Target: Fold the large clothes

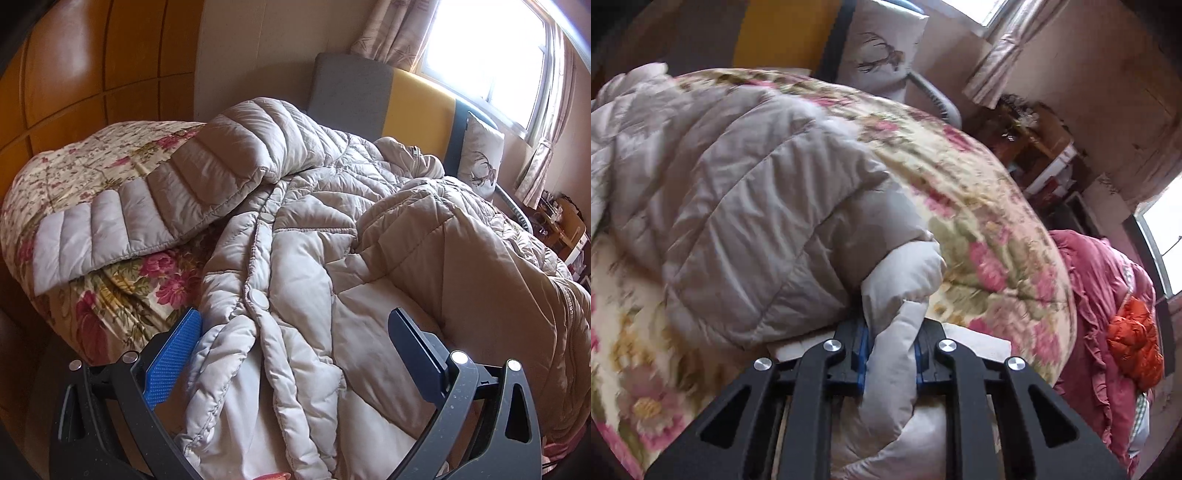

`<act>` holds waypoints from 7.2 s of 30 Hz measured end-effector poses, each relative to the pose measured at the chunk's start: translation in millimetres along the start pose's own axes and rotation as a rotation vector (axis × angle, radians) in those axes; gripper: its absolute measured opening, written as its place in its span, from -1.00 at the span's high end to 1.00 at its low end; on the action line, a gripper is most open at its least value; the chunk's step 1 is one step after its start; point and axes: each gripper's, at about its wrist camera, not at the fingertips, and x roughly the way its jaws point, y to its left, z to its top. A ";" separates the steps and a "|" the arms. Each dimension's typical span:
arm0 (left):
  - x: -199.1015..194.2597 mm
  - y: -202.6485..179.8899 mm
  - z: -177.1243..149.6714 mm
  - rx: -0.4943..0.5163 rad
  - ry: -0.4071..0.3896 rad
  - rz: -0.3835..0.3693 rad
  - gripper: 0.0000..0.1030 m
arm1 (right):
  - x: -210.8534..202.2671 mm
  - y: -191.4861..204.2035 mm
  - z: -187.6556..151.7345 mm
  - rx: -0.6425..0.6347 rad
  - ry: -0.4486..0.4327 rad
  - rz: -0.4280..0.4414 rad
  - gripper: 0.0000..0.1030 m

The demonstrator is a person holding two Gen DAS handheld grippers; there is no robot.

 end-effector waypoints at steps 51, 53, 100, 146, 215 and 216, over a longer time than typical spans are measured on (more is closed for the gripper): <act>45.8 37.3 -6.5 0.036 0.168 -0.159 -0.94 | -23.6 155.4 128.3 0.118 -0.192 0.306 -0.52; 46.3 37.1 -10.0 0.031 0.171 -0.154 -0.94 | -50.4 153.8 115.1 0.103 -0.261 0.325 -0.63; 74.1 276.0 131.1 -0.624 -0.114 0.037 0.94 | -77.7 207.3 28.1 -0.190 -0.199 0.413 -0.96; 177.4 -239.7 115.1 0.570 -0.013 -0.401 0.94 | -74.3 202.5 25.8 -0.154 -0.209 0.421 -0.97; 221.7 -57.6 152.8 0.129 -0.009 -0.075 -0.74 | -26.3 245.7 128.9 0.009 -0.168 0.286 -0.96; 220.7 -56.8 152.4 0.126 -0.010 -0.079 -0.74 | -26.9 245.2 128.4 0.009 -0.171 0.287 -0.96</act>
